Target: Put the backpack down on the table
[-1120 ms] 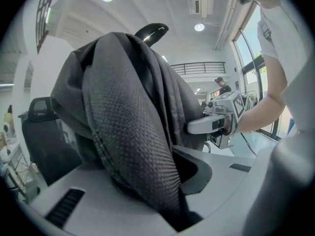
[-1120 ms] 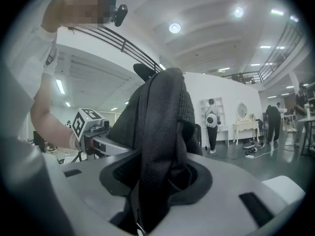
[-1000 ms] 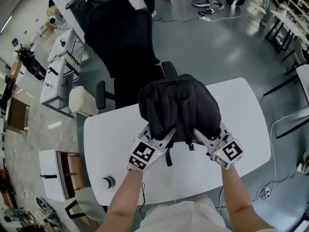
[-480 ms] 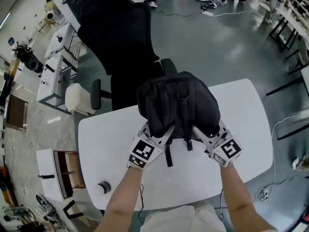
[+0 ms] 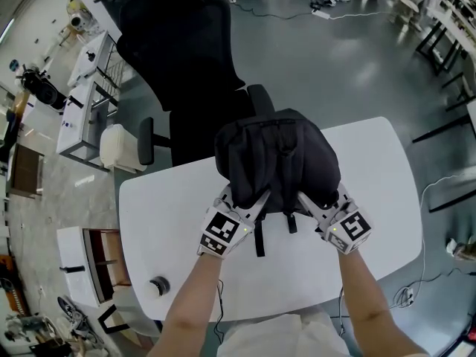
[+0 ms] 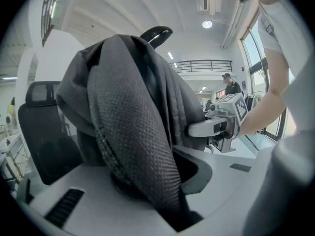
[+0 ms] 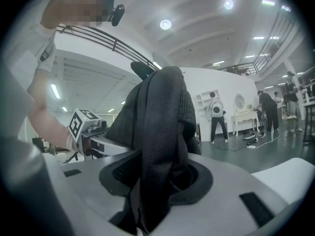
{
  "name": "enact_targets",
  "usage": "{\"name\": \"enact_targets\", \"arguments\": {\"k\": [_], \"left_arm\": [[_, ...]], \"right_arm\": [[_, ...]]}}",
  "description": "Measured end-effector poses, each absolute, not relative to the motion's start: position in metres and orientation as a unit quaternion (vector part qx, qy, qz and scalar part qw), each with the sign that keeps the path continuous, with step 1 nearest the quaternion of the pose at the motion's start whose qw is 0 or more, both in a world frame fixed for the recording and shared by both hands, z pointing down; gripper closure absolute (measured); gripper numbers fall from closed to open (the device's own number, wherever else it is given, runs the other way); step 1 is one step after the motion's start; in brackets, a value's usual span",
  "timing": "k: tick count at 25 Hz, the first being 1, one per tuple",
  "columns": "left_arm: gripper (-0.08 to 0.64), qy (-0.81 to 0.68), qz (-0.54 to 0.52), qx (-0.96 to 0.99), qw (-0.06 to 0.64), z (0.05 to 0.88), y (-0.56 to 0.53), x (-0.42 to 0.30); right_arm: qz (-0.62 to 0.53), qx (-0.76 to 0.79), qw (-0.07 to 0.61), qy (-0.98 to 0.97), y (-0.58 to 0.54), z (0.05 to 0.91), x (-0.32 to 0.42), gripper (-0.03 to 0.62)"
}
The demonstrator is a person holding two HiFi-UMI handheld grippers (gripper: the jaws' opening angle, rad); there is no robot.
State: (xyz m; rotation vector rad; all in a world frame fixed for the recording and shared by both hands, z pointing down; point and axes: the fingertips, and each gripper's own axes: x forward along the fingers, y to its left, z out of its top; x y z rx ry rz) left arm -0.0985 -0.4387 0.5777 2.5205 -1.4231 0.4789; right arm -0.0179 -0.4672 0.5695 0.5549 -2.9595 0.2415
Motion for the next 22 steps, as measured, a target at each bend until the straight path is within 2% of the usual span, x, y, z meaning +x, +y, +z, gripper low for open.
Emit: {"name": "enact_targets", "arguments": {"k": [16, 22], "left_arm": [[0.443, -0.497, 0.151, 0.846, 0.117, 0.590, -0.434, -0.104], [0.405, -0.511, 0.145, 0.839, 0.118, 0.593, -0.435, -0.109]], "right_arm": [[0.079, 0.179, 0.067, -0.978, -0.462, 0.577, -0.021, 0.413], [0.077, 0.182, 0.071, -0.978, -0.462, 0.580, -0.021, 0.407]]}}
